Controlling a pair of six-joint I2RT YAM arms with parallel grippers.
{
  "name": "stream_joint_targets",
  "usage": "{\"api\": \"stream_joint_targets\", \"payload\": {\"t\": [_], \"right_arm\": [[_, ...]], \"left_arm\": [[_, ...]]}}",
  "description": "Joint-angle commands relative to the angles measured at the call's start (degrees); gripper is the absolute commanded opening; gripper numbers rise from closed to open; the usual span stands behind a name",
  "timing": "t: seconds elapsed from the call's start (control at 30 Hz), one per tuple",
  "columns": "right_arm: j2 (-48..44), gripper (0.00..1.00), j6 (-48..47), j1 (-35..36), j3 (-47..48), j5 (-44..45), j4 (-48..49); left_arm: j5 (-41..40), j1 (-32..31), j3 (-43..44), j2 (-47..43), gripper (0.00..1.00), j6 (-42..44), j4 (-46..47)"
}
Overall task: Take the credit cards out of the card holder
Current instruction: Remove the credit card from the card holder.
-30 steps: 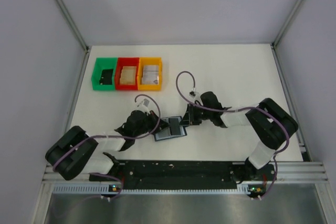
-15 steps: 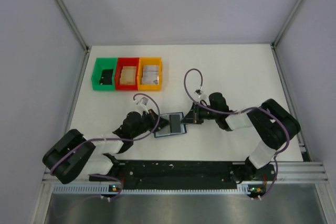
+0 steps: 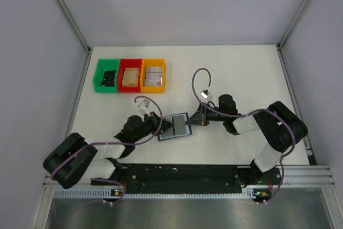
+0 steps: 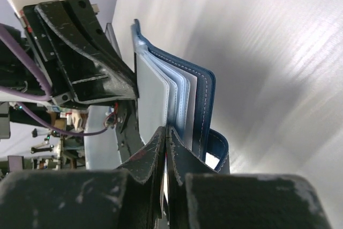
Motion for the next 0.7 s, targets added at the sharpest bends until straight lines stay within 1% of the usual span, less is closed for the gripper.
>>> {"api": "stream_joint_targets", "payload": {"t": [0.0,0.13,0.2,0.23,0.3,0.43,0.57,0.67], "right_arm": [[-1.64,0.0,1.56,-0.56,-0.5,-4.71,9.11],[-1.64,0.0,1.82,-0.65,-0.33,-6.03,10.34],[-1.46,0.15,2.34,-0.64,-0.15,-6.99,11.3],[-1.38,0.2,2.87,-0.65,-0.07,-7.26,11.92],[-1.03,0.26,3.4,-0.56,-0.15,-7.7,13.15],[-0.58,0.26,3.93,-0.56,-0.07,-8.4,14.38],[-0.41,0.25,4.46,-0.56,0.02,-9.19,15.7],[-0.41,0.22,4.81,-0.47,0.11,-9.72,16.49]], "left_arm": [[-0.36,0.25,-1.37,-2.76,0.0,1.81,3.92],[-0.1,0.25,-1.11,-3.29,0.0,2.43,3.74],[0.43,0.34,-1.02,-3.03,0.0,2.34,4.88],[0.95,0.34,-0.93,-2.68,0.0,2.08,5.49],[2.1,0.34,-0.67,-1.81,0.0,1.38,7.77],[3.94,0.25,-0.84,0.57,0.0,-1.08,12.96],[4.83,0.34,-0.84,2.5,0.0,-2.49,16.22],[5.0,0.34,-0.93,3.03,0.0,-3.02,17.54]]}}
